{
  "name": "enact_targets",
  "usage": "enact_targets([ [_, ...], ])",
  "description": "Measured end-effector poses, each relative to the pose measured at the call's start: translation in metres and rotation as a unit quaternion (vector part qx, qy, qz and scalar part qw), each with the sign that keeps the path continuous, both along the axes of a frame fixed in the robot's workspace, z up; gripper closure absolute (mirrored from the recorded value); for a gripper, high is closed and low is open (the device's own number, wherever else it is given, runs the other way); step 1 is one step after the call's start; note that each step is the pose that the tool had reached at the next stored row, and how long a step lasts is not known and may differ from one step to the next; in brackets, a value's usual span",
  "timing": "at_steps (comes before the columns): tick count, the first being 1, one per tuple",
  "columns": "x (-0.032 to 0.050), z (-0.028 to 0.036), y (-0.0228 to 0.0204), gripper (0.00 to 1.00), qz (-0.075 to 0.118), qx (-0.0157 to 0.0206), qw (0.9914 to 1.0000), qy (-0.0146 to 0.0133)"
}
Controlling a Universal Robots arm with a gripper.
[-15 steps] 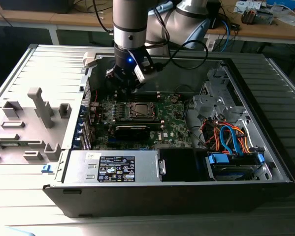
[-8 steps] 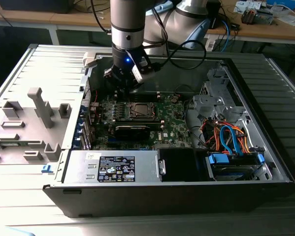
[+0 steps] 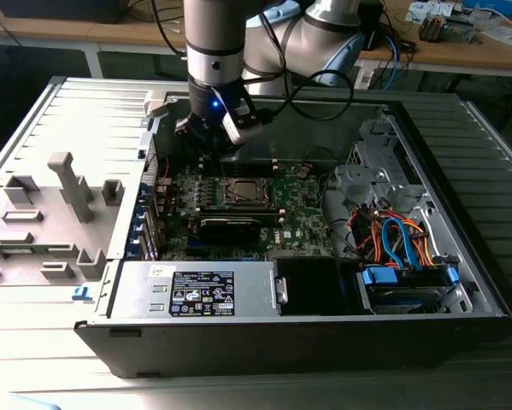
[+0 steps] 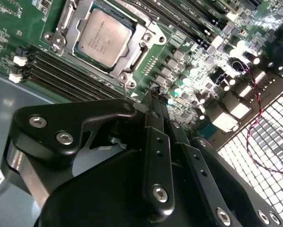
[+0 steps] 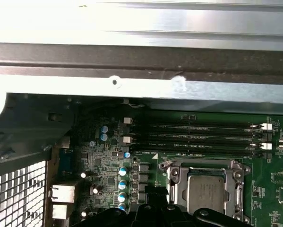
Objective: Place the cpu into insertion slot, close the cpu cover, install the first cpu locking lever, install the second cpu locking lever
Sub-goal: 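Install the first cpu locking lever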
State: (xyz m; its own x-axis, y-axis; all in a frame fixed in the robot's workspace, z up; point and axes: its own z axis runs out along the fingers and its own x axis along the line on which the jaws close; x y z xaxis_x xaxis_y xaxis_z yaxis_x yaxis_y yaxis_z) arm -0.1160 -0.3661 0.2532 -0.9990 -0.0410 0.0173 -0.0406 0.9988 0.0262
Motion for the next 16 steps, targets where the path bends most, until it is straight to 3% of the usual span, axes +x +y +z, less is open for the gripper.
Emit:
enact_targets([
  [5, -0.0044, 0.0006, 0.0008, 0.89, -0.001, 0.0001, 1.00000, -0.0010],
  [12, -0.0052, 0.0073, 0.0012, 0.89, -0.002, 0.0015, 1.00000, -0.0014],
  [16, -0.0052, 0.0080, 0.0045, 0.89, -0.003, 0.0014, 0.99999, -0.0014],
])
